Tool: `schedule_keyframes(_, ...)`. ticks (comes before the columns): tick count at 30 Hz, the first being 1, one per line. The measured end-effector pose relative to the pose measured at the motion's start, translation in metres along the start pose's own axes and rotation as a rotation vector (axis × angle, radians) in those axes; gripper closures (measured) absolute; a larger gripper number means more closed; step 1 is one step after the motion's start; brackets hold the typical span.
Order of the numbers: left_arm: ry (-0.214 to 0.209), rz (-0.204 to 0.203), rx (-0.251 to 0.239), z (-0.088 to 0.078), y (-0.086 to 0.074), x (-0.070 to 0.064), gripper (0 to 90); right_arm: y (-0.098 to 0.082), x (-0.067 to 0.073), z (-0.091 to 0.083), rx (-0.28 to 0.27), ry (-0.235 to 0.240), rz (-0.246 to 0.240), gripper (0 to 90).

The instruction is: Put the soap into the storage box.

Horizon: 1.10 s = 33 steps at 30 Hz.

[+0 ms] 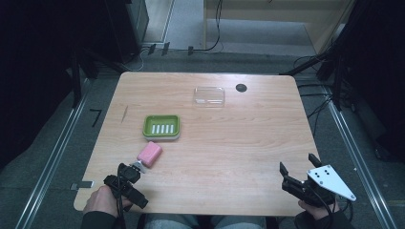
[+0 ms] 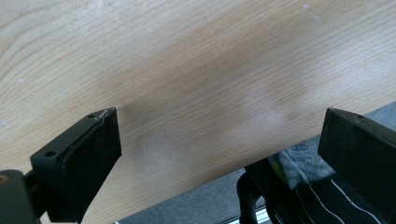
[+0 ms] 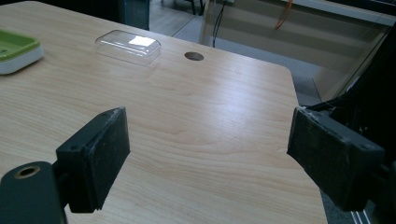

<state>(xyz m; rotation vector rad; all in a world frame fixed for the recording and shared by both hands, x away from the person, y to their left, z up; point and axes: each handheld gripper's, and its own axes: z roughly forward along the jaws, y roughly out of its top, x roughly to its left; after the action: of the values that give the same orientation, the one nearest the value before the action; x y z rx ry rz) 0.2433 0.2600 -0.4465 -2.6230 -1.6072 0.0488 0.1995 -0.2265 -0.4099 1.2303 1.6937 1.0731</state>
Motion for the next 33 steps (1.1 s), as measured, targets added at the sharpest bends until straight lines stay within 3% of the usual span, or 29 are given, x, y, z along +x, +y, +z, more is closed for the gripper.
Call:
schedule_keyframes(9,-0.006,0.003,0.017,0.002,-0.001,0.002,0.2,0.001,0.0,0.002,-0.002,0.006,0.011,13.7)
schedule_keyframes(22,-0.011,0.003,-0.032,-0.001,-0.006,0.005,0.2,0.004,0.005,0.007,0.0,0.019,-0.002,13.7)
schedule_keyframes(29,-0.023,0.029,-0.067,-0.004,0.002,0.008,0.2,0.005,0.007,0.01,0.005,0.021,-0.007,13.7)
schedule_keyframes(33,-0.016,0.015,-0.086,-0.006,0.006,0.012,0.2,0.005,0.007,0.01,0.01,0.026,-0.013,13.7)
